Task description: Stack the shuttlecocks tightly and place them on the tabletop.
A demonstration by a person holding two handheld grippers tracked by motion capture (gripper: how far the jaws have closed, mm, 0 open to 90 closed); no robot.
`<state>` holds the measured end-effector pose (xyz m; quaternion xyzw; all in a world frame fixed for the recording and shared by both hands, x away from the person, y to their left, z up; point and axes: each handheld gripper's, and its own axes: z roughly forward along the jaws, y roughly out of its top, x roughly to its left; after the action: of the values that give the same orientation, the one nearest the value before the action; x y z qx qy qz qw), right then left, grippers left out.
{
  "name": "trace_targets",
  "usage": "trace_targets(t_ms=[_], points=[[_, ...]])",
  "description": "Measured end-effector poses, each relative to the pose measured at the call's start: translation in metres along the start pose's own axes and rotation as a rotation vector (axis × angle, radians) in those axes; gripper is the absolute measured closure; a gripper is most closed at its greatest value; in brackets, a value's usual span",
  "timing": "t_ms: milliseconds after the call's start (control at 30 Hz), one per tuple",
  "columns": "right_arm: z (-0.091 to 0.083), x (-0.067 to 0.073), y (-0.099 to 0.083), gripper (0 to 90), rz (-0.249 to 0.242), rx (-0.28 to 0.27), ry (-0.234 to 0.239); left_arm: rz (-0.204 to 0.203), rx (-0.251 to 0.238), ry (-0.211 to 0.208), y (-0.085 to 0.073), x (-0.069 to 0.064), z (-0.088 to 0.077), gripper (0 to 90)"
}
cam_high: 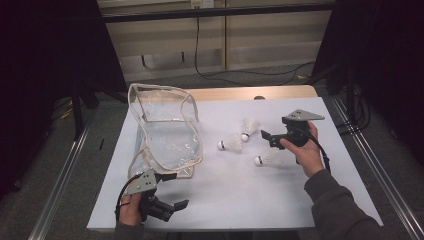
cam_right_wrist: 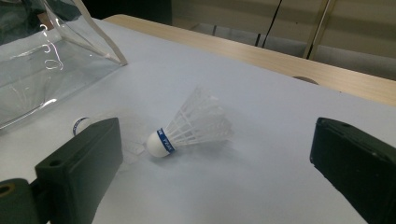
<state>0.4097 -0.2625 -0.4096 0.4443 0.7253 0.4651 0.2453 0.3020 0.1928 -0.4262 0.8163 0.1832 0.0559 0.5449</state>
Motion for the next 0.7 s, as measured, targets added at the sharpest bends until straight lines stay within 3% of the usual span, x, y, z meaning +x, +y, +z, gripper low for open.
trace_targets(t_ms=[700], points=[[0.013, -0.005, 0.013, 3.8, 0.005, 0.036, -0.005, -0.004, -0.006, -0.004, -0.001, 0.000, 0.001, 4.1]])
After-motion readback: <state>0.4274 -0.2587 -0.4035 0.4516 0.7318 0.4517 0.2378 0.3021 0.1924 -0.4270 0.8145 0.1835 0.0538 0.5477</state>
